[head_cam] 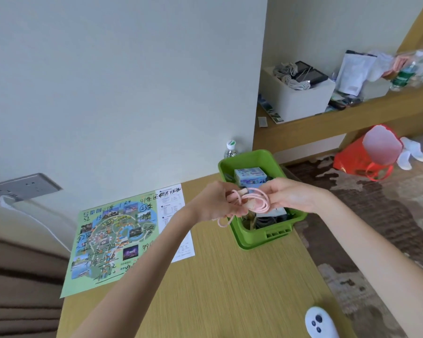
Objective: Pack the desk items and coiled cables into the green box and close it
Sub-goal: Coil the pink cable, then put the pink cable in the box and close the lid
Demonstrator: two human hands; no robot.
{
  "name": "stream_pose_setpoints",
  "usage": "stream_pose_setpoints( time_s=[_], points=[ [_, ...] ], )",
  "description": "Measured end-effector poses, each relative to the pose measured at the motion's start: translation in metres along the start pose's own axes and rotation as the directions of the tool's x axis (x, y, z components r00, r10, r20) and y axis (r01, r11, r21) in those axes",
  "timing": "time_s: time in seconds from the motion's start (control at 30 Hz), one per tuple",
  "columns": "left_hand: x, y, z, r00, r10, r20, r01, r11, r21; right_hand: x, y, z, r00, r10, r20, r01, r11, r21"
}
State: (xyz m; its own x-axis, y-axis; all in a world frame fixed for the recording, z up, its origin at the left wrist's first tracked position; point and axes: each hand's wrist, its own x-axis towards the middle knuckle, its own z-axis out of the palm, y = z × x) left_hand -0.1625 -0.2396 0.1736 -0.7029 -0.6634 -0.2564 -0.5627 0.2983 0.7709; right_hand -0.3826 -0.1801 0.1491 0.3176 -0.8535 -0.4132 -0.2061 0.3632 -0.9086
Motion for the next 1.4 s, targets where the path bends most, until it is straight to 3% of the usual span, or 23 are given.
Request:
stream_pose_setpoints(
  time_s=[0.13,0.27,0.33,0.4,0.47,0.57,0.63,0.73,0.87,0.93,1.0,1.1,1.2,1.3,1.4],
  points=[
    [0.036,0.000,0.019,0.994,0.109,0.021,-0.110,0.956,0.270,0.000,0.011,-0.031,0.945,-0.126,-0.301,0.069,0.979,-0.192],
    [0.066,-0.003,0.052,0.976,0.207,0.067,-0.214,0.852,0.478,-0.001,0.028,-0.054,0.879,-0.225,-0.420,-0.003,0.878,-0.478],
    [0.075,-0.009,0.070,0.970,0.191,0.152,-0.239,0.866,0.439,-0.004,0.039,-0.056,0.862,-0.263,-0.433,-0.098,0.752,-0.652],
    [0.079,-0.018,0.086,0.964,0.159,0.214,-0.238,0.873,0.426,-0.007,0.052,-0.050,0.855,-0.327,-0.403,-0.166,0.564,-0.809],
    [0.082,-0.026,0.095,0.960,0.155,0.233,-0.251,0.844,0.474,-0.009,0.066,-0.040,0.861,-0.365,-0.353,-0.192,0.411,-0.891],
    [0.083,-0.036,0.098,0.948,0.201,0.247,-0.309,0.763,0.568,-0.011,0.082,-0.027,0.872,-0.348,-0.344,-0.239,0.309,-0.920],
    [0.079,-0.038,0.096,0.951,0.187,0.245,-0.298,0.765,0.571,-0.012,0.085,-0.021,0.865,-0.351,-0.358,-0.266,0.283,-0.921],
    [0.065,-0.038,0.092,0.955,0.231,0.187,-0.296,0.786,0.542,-0.016,0.081,-0.011,0.836,-0.409,-0.365,-0.240,0.324,-0.915],
    [0.022,-0.049,0.086,0.896,0.404,-0.182,-0.304,0.859,0.412,-0.027,0.081,0.025,0.804,-0.498,-0.325,-0.145,0.366,-0.919],
    [-0.011,-0.064,0.089,0.845,0.392,-0.364,-0.269,0.899,0.346,-0.035,0.084,0.052,0.771,-0.557,-0.309,-0.099,0.375,-0.922],
    [-0.046,-0.084,0.098,0.845,0.287,-0.451,-0.181,0.948,0.264,-0.042,0.090,0.084,0.727,-0.610,-0.316,-0.071,0.391,-0.918],
    [-0.099,-0.119,0.120,0.920,0.136,-0.368,-0.055,0.973,0.224,-0.050,0.110,0.136,0.707,-0.612,-0.355,-0.037,0.469,-0.882],
    [-0.151,-0.154,0.150,0.992,-0.023,-0.120,0.056,0.960,0.273,-0.057,0.142,0.183,0.822,-0.467,-0.326,-0.008,0.563,-0.827],
    [-0.196,-0.178,0.177,0.974,-0.207,0.091,0.175,0.946,0.275,-0.063,0.180,0.214,0.914,-0.315,-0.256,-0.006,0.621,-0.784],
    [-0.222,-0.190,0.198,0.957,-0.246,0.152,0.183,0.923,0.340,-0.067,0.205,0.231,0.944,-0.217,-0.248,-0.047,0.657,-0.752]
  ],
)
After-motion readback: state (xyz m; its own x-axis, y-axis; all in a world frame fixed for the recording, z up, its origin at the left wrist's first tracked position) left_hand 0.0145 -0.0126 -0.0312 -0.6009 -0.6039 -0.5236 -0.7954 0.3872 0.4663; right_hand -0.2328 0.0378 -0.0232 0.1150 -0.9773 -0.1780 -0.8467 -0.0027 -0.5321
